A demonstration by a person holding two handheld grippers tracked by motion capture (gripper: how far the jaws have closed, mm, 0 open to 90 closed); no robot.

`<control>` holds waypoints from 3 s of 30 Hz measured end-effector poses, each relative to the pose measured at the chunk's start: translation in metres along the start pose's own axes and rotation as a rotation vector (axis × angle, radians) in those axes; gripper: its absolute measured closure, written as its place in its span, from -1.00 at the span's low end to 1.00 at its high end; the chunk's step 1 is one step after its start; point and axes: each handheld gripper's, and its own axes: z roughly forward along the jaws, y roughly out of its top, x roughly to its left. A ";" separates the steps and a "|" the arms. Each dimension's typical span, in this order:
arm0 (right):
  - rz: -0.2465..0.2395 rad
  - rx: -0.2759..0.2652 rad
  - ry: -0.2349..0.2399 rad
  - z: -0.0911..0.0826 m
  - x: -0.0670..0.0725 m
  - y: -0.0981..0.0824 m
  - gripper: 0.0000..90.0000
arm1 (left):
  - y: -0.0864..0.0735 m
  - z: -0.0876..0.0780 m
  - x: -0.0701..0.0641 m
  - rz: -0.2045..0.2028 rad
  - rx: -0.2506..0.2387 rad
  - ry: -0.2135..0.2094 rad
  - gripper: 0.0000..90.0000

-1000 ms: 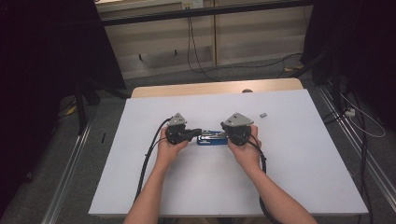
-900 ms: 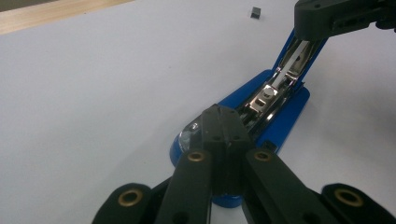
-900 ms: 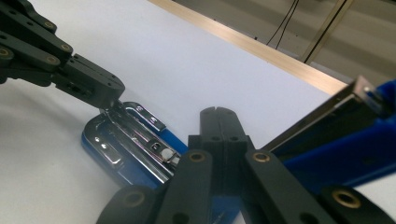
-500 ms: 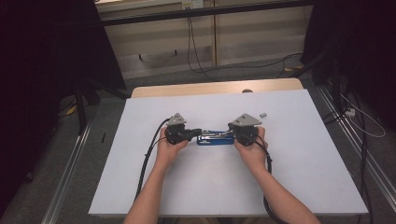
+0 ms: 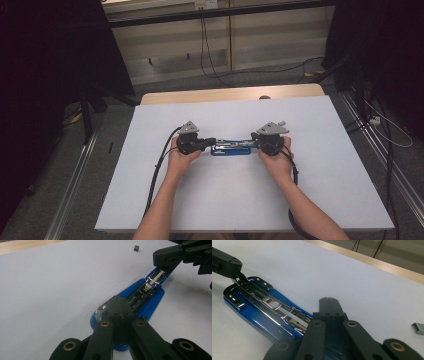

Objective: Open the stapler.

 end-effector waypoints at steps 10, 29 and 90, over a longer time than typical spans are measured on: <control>-0.028 0.013 0.002 0.002 0.000 0.002 1.00 | 0.002 -0.001 -0.002 0.003 -0.004 0.009 1.00; 0.047 0.018 -0.080 -0.010 -0.033 0.011 -0.02 | 0.014 -0.019 -0.006 -0.059 0.012 0.079 -0.40; 0.137 0.203 -0.116 0.041 -0.111 -0.006 -0.09 | 0.015 -0.034 0.000 -0.027 0.048 0.140 -0.72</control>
